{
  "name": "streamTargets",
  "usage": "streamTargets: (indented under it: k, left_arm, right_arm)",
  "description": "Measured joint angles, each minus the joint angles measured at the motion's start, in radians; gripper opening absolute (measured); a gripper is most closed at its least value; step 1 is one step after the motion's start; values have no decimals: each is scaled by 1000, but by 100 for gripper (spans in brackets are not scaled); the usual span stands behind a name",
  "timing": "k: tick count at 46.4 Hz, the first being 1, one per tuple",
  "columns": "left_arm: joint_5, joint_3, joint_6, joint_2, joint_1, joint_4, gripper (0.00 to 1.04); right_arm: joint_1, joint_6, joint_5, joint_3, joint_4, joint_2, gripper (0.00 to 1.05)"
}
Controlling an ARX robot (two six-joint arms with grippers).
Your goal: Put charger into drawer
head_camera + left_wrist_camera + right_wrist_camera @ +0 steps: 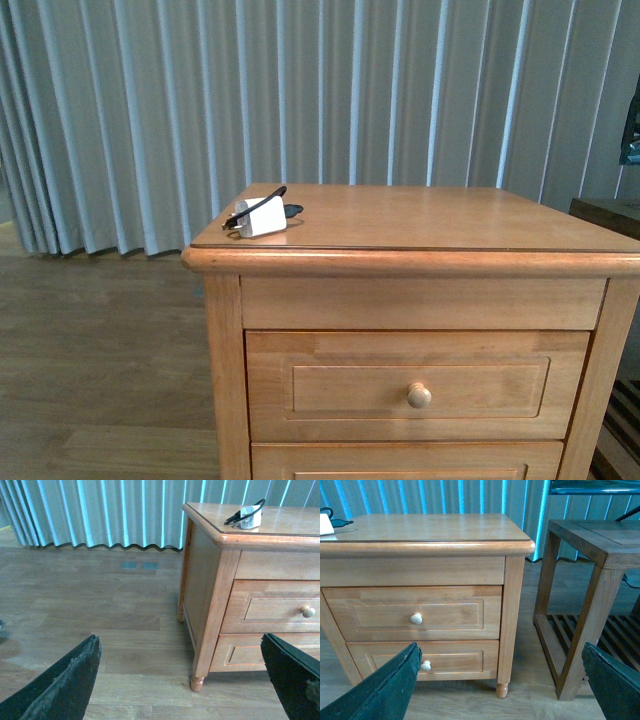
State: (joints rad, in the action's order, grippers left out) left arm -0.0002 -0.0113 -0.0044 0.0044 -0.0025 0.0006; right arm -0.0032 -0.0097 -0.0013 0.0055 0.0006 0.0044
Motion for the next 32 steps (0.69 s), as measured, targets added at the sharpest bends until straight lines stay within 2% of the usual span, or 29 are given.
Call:
streamTargets:
  k: [32]
  left_arm:
    - [0, 0, 0, 0, 0, 0, 99]
  right_arm:
    - [0, 0, 0, 0, 0, 0, 96]
